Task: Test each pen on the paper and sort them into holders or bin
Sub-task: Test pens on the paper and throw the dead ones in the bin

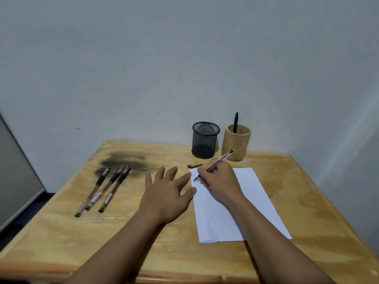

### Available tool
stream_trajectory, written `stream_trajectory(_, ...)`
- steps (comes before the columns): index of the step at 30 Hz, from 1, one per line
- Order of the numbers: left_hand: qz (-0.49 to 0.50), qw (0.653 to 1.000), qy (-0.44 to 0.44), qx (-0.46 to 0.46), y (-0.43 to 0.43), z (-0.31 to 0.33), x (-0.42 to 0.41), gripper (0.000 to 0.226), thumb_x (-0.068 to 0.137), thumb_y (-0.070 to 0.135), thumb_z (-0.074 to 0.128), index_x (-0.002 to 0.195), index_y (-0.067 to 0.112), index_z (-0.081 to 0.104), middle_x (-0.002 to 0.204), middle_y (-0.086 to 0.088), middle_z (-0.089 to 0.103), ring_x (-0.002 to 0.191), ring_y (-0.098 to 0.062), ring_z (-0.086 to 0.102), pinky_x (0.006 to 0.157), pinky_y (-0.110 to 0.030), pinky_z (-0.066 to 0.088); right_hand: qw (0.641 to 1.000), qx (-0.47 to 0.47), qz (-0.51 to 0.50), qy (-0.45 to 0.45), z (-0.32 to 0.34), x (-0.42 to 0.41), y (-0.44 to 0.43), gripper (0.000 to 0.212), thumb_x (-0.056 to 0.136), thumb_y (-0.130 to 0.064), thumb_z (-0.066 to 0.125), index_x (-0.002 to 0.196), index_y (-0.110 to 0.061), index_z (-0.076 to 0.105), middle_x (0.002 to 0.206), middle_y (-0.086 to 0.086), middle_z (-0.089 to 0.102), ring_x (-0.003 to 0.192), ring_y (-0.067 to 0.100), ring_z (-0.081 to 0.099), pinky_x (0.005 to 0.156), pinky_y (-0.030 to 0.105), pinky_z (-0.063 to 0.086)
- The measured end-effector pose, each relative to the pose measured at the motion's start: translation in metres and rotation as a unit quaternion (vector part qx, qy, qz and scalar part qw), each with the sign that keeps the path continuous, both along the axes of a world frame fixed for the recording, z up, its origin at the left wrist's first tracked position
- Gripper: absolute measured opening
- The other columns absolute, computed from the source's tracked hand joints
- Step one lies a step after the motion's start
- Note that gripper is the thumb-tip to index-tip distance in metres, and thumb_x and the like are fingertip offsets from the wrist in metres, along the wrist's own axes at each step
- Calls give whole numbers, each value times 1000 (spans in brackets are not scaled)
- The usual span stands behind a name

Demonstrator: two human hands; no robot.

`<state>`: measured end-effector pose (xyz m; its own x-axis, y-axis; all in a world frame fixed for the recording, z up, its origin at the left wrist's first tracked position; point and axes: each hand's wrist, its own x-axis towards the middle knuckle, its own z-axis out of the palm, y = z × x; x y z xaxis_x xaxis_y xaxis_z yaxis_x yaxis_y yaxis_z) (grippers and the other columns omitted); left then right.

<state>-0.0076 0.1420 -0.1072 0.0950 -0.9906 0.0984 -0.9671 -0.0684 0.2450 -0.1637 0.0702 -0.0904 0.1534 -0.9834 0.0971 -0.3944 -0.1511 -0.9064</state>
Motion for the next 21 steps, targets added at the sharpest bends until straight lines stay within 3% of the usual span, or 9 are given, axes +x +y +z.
stream_trajectory(10,3,1000,-7,2,-1,-1,-1,63,91,72,22,150,52,23,165,5,19,153,-27,4,119,-62,-3,999,-26,-14,25,0,0,1,16,91,-33,71,83,-19,70,76,-1,75,75,17,73,72,45,64)
stream_trajectory(18,7,1000,-7,0,0,-1,-1,63,91,73,22,150,52,23,165,5,19,154,-26,4,120,-61,-3,997,-38,-11,59,1,-2,3,15,92,-28,69,79,-23,63,80,0,74,76,13,72,67,29,60)
stream_trajectory(21,7,1000,-4,-1,0,0,-1,62,91,72,22,150,52,24,165,5,19,154,-26,4,120,-61,-3,998,-38,-21,53,1,-2,3,17,92,-27,68,76,-23,62,78,1,73,76,15,72,68,33,61)
